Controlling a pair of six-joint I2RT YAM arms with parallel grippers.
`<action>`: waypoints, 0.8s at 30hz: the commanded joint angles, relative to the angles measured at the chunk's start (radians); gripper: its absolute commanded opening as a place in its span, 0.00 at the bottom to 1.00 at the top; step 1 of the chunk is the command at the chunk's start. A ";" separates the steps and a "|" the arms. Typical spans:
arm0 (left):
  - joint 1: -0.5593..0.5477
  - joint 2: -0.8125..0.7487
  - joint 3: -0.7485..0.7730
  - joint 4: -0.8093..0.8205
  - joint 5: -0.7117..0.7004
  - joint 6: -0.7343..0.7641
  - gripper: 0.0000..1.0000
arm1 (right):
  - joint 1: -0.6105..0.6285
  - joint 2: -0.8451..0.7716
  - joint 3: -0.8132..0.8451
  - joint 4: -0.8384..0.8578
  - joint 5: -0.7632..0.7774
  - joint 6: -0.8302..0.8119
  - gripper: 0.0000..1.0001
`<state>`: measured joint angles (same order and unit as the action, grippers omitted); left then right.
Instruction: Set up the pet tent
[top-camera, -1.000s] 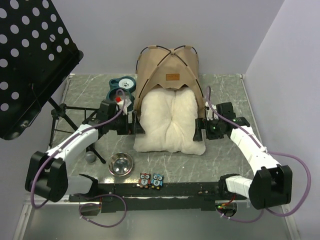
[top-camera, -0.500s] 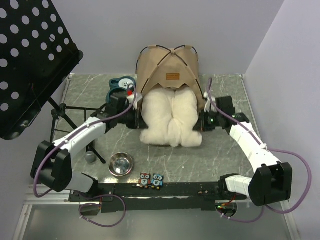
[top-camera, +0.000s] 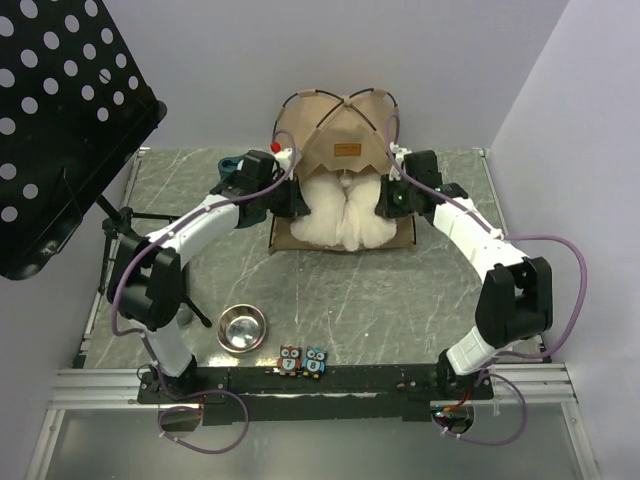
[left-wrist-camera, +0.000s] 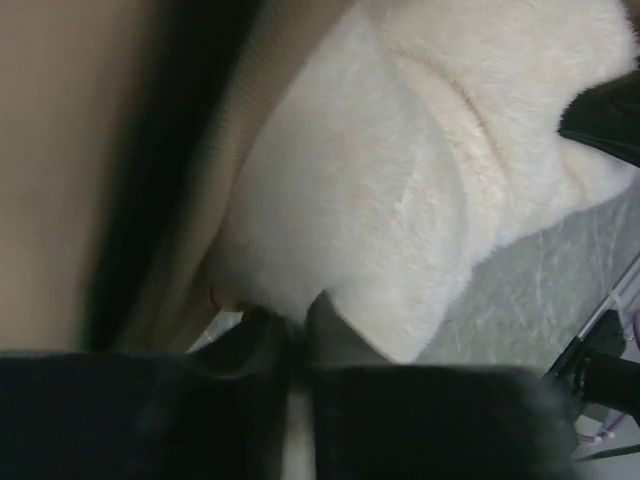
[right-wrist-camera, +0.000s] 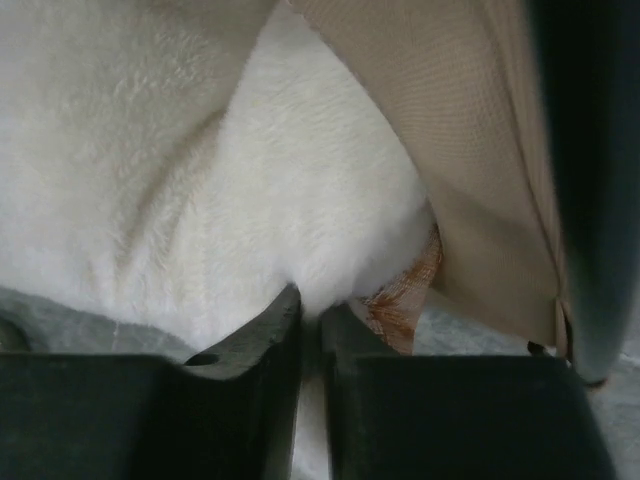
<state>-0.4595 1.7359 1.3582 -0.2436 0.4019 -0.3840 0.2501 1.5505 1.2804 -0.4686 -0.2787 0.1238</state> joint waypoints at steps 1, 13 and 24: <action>-0.004 -0.042 0.029 0.032 -0.005 0.071 0.36 | 0.018 -0.056 -0.009 0.058 0.016 -0.032 0.32; 0.024 -0.506 -0.295 0.046 0.031 0.175 0.77 | 0.003 -0.478 -0.216 -0.157 -0.091 -0.159 0.90; -0.139 -0.342 -0.262 0.061 -0.175 0.226 0.54 | 0.026 -0.284 -0.251 0.028 -0.007 -0.125 0.60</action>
<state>-0.5503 1.3411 1.0828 -0.2447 0.3149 -0.1856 0.2535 1.2026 1.0378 -0.5671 -0.3271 -0.0128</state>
